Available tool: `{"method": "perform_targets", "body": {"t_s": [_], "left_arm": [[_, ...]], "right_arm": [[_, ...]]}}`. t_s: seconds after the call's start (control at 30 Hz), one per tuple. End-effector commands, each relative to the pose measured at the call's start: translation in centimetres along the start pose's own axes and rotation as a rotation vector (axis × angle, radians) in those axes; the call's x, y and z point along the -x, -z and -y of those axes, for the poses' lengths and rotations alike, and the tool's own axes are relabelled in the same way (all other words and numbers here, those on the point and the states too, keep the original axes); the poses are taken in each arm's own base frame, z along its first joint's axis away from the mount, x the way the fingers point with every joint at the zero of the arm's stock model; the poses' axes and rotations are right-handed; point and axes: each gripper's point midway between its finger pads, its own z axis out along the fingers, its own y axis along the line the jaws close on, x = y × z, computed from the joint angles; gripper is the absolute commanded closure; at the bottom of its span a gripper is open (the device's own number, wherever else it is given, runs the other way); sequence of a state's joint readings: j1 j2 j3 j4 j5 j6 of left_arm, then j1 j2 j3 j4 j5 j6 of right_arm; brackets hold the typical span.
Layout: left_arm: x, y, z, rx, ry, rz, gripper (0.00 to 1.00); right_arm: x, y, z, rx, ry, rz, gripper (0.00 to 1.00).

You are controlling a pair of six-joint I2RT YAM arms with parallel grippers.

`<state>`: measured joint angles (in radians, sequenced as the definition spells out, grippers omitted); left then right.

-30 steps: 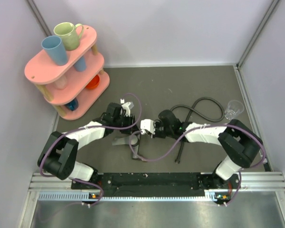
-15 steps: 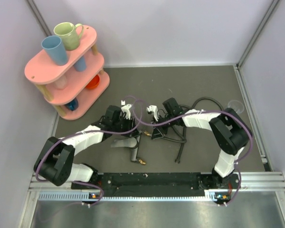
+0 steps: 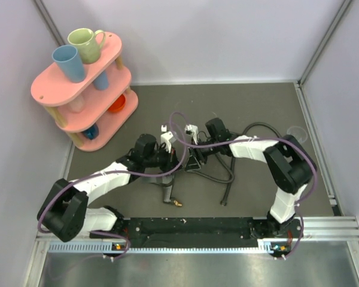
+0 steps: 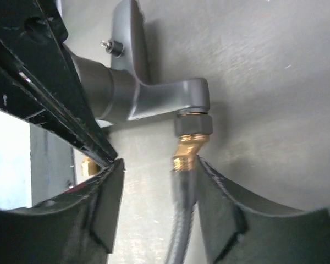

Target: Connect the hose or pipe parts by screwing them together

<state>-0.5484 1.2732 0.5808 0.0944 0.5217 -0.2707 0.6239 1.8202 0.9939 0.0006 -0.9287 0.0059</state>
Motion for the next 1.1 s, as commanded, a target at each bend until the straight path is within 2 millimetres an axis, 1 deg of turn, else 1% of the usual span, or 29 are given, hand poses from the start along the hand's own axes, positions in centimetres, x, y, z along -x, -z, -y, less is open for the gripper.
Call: {"method": "perform_targets", "body": {"t_s": [0.0,0.03,0.07,0.1,0.2,0.27,0.3,0.33,0.37,0.4,0.43,0.47,0.5,0.53,0.57,0.6,0.63,0.67,0.7,0.73,0.77,0.8,0.83,0.87,0.9,0.93,0.97,1.0,1.07], "left_arm": [[4.1,0.2,4.3,-0.175,-0.083,0.094,1.00],[4.1,0.3,3.9,-0.165,-0.070,0.088,1.00],[4.1,0.4,4.0,-0.172,-0.062,0.087,1.00],[4.2,0.5,3.9,-0.169,-0.051,0.087,1.00],[4.5,0.8,3.6,-0.163,-0.024,0.087,1.00],[4.6,1.0,2.9,-0.124,0.004,0.069,1.00],[4.9,1.0,2.1,-0.072,0.016,0.072,1.00],[4.9,0.9,1.6,-0.043,0.021,0.064,1.00],[4.7,1.1,1.2,-0.004,0.042,0.029,1.00],[4.8,1.0,-0.1,0.066,0.055,0.018,0.83],[4.6,1.1,-0.6,0.101,0.069,-0.005,0.78],[5.5,1.2,-0.7,0.123,0.070,-0.004,0.73],[4.7,1.1,-1.4,0.167,0.091,-0.042,0.66],[5.5,1.2,-1.3,0.185,0.085,-0.040,0.63],[5.4,1.1,-1.6,0.205,0.076,-0.060,0.61],[3.8,1.0,-1.7,0.232,0.088,-0.139,0.57],[4.5,1.0,-2.2,0.282,0.069,-0.141,0.53],[3.9,1.1,-2.3,0.302,0.059,-0.176,0.41],[2.6,1.0,-2.5,0.330,0.071,-0.240,0.40],[2.6,1.0,-2.6,0.347,0.068,-0.251,0.39],[2.4,1.0,-2.7,0.357,0.070,-0.261,0.41],[2.1,0.8,-2.8,0.368,0.071,-0.275,0.41],[1.9,0.8,-2.9,0.377,0.072,-0.283,0.41],[1.8,0.7,-3.3,0.402,0.072,-0.289,0.41],[1.2,0.4,-3.7,0.416,0.081,-0.321,0.41],[1.0,0.4,-3.8,0.430,0.087,-0.340,0.41],[0.6,0.3,-4.2,0.452,0.083,-0.356,0.41],[-0.2,-0.2,-4.3,0.465,0.076,-0.384,0.42],[-1.2,-0.7,-5.0,0.507,0.074,-0.405,0.42]], "right_arm": [[7.5,2.4,-2.2,-0.080,0.424,0.177,0.41],[6.0,2.4,-1.8,-0.094,0.437,0.166,0.37],[6.2,2.8,-1.3,-0.143,0.469,0.183,0.37],[6.4,3.3,-1.4,-0.165,0.527,0.185,0.36],[5.6,4.1,-0.6,-0.232,0.533,0.148,0.36],[5.6,4.5,-0.1,-0.267,0.537,0.133,0.36],[5.3,4.5,0.0,-0.273,0.541,0.123,0.36],[5.2,4.8,-0.2,-0.283,0.543,0.123,0.36],[5.2,5.2,0.2,-0.318,0.540,0.126,0.37],[5.2,5.5,0.4,-0.347,0.518,0.134,0.37],[5.1,6.0,0.5,-0.385,0.509,0.146,0.37],[5.0,6.8,1.7,-0.469,0.482,0.148,0.37],[4.8,7.3,2.0,-0.506,0.450,0.158,0.37],[4.7,8.1,2.5,-0.568,0.434,0.178,0.37],[4.7,8.6,2.6,-0.598,0.420,0.198,0.37],[4.7,9.0,2.7,-0.625,0.383,0.229,0.37],[4.5,10.2,3.1,-0.697,0.366,0.266,0.37],[4.5,11.0,3.3,-0.739,0.344,0.294,0.37],[4.3,11.7,3.4,-0.774,0.304,0.325,0.37],[3.4,12.4,3.9,-0.821,0.281,0.336,0.36],[4.3,13.5,3.4,-0.844,0.288,0.394,0.36],[4.2,14.1,3.4,-0.862,0.269,0.421,0.36],[3.8,14.7,3.6,-0.893,0.260,0.430,0.36],[3.8,15.1,3.5,-0.905,0.262,0.445,0.36],[4.3,15.8,2.8,-0.913,0.271,0.483,0.36],[3.9,16.4,3.1,-0.943,0.261,0.493,0.36],[4.0,16.6,2.8,-0.947,0.268,0.508,0.36],[4.1,17.1,2.4,-0.951,0.277,0.528,0.36],[4.1,17.6,2.3,-0.965,0.284,0.541,0.36]]}}
